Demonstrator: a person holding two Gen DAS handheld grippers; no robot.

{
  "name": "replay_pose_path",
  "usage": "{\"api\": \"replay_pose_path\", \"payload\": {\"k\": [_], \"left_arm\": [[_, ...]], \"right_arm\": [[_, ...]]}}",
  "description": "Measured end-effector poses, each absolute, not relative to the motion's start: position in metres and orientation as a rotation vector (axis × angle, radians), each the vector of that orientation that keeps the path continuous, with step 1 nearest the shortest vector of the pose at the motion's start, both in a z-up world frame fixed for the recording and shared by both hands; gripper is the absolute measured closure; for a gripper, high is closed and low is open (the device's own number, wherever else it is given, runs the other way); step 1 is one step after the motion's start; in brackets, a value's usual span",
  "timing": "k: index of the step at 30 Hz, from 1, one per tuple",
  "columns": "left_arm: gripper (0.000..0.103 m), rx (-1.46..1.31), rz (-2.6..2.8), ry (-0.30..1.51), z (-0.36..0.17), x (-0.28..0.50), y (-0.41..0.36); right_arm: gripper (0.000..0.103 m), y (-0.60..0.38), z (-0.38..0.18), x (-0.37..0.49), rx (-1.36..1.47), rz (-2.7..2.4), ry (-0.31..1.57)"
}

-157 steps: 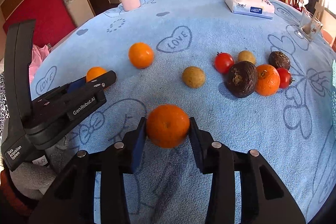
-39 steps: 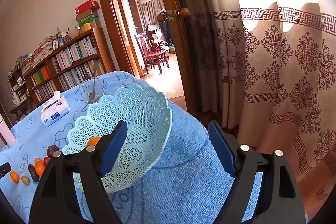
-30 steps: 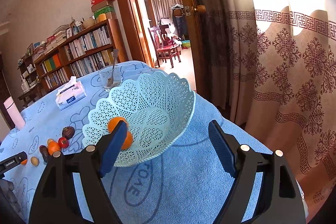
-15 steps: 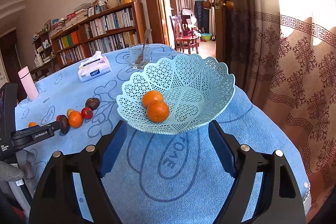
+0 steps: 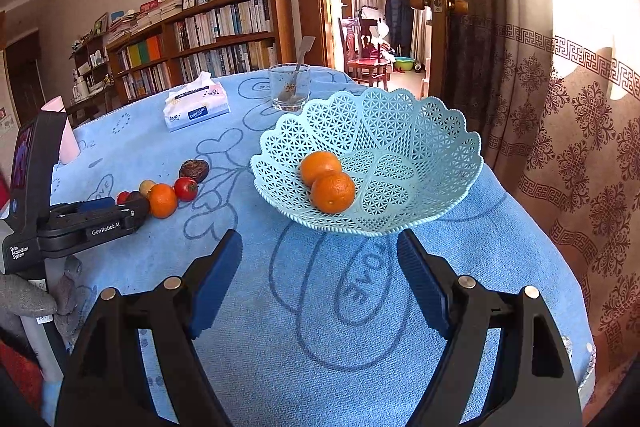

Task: Organize fruits
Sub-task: 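Grasp the dark passion fruit with the left gripper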

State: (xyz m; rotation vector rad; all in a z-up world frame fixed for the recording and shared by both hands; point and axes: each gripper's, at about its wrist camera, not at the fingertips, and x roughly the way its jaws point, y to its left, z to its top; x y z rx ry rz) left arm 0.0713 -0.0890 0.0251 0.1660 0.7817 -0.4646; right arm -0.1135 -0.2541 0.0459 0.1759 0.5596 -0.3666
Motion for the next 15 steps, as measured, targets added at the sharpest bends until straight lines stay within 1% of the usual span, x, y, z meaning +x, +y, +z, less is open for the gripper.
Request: {"api": "replay_pose_path", "payload": {"k": [2, 4, 6, 12, 15], "left_arm": [[0.047, 0.146, -0.485, 0.786, 0.024, 0.071, -0.087], [0.06, 0.128, -0.511, 0.798, 0.023, 0.07, -0.085], [0.063, 0.125, -0.506, 0.802, 0.021, 0.069, -0.084], [0.063, 0.068, -0.523, 0.79, 0.024, 0.062, -0.071], [0.063, 0.058, -0.51, 0.746, 0.03, 0.051, -0.064]], "right_arm": [[0.022, -0.252, 0.046, -0.112, 0.171, -0.364, 0.564], [0.022, -0.249, 0.046, -0.109, 0.165, -0.359, 0.57], [0.022, -0.246, 0.046, -0.107, 0.156, -0.354, 0.574], [0.022, -0.237, 0.046, -0.101, 0.153, -0.317, 0.6], [0.022, -0.23, 0.046, -0.094, 0.146, -0.28, 0.616]]}}
